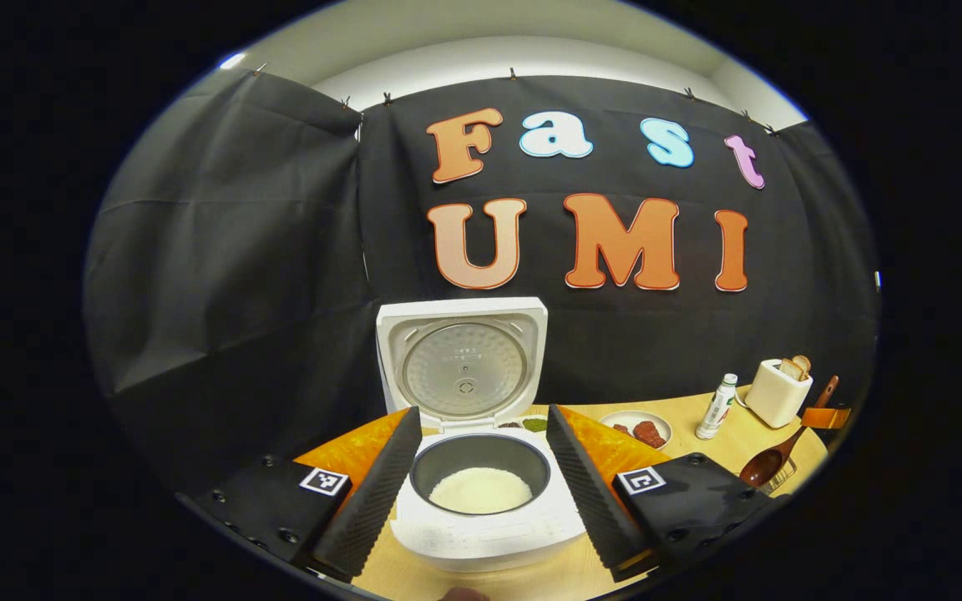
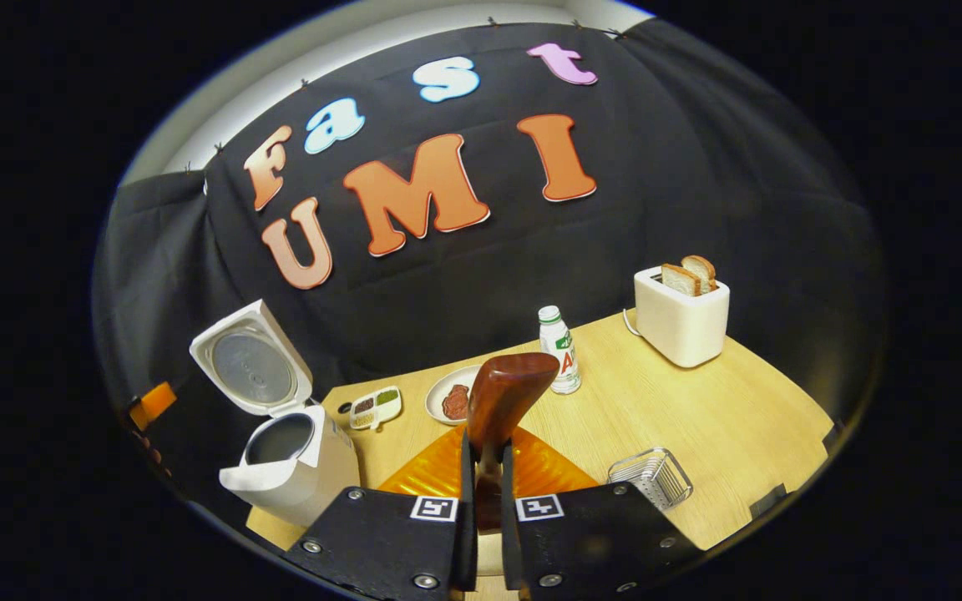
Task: Close the left gripper, press the button to open the rice cooker; take a wooden spoon from the chopstick holder with the right hand, scoop a spoonful of rice and pour it into the rice cooker, then put the wooden spoon back into the chopstick holder.
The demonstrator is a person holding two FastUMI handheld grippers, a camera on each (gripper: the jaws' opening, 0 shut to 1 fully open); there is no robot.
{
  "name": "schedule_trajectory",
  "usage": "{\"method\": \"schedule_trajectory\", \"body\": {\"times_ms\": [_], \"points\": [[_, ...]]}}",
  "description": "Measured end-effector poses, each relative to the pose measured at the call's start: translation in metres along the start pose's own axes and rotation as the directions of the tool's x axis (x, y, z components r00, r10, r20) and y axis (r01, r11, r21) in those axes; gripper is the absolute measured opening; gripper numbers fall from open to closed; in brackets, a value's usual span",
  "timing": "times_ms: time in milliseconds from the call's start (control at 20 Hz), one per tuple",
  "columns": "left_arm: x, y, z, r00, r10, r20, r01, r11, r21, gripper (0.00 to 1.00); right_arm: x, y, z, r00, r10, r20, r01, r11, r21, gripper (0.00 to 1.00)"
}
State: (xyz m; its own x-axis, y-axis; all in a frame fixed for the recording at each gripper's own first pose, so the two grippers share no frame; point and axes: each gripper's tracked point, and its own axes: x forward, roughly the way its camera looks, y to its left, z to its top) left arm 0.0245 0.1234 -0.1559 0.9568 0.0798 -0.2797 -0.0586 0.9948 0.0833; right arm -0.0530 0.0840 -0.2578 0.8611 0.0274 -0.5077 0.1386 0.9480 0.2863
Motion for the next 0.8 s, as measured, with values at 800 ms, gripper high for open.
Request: {"method": "schedule_trajectory", "body": {"times_ms": [800], "points": [[-0.014, 0.032, -0.020, 0.998, 0.048, -0.027, -0.049, 0.998, -0.025, 1.00, 0.048, 0.010, -0.093, 0.987, -0.149, -0.058, 0.107, 0.888, -0.447, 0.11]]}}
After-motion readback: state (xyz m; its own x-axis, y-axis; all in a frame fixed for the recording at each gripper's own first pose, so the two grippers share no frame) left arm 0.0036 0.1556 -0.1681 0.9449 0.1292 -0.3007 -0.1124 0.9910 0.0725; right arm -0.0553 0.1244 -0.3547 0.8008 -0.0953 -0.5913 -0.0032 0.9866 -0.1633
